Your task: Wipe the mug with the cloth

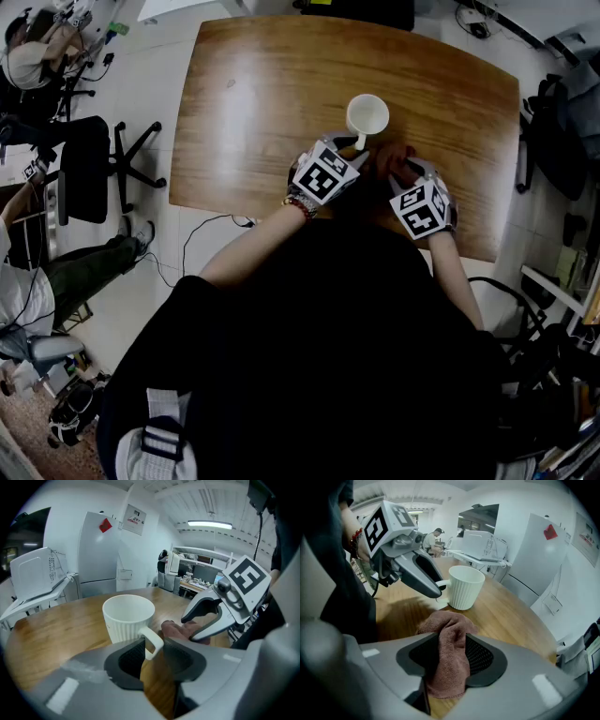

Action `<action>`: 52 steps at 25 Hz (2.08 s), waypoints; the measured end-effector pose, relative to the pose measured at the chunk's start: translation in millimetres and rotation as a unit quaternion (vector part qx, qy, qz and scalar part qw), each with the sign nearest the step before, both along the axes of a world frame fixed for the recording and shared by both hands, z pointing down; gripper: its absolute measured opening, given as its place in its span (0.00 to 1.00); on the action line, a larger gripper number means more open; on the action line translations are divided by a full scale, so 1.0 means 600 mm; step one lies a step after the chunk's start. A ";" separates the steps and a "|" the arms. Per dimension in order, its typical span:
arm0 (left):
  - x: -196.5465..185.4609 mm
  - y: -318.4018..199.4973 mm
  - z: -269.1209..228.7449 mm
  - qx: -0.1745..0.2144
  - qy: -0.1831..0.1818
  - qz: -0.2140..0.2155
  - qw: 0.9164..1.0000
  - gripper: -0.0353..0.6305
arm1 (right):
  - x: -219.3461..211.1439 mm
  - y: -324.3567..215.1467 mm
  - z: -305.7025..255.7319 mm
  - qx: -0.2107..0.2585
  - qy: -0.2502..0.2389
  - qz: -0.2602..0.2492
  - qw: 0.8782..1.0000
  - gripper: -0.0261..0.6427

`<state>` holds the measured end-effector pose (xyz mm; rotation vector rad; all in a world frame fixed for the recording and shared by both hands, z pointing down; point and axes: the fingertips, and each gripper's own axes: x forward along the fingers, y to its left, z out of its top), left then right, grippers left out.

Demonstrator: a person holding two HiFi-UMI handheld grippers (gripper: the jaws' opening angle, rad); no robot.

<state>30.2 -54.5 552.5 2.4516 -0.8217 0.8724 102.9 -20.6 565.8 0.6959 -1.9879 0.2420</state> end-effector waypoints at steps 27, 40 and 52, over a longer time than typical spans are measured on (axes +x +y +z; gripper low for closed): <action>-0.070 -0.011 0.000 0.026 -0.035 -0.028 0.999 0.18 | 0.002 -0.011 0.054 -0.013 0.046 -0.013 0.999 0.15; -0.108 -0.032 -0.002 0.039 -0.041 -0.044 0.997 0.17 | -0.026 -0.106 -0.075 0.061 -0.035 -0.009 0.997 0.14; -0.139 -0.062 -0.001 0.038 -0.049 -0.039 0.997 0.17 | -0.063 -0.165 -0.073 0.088 0.020 -0.112 0.990 0.14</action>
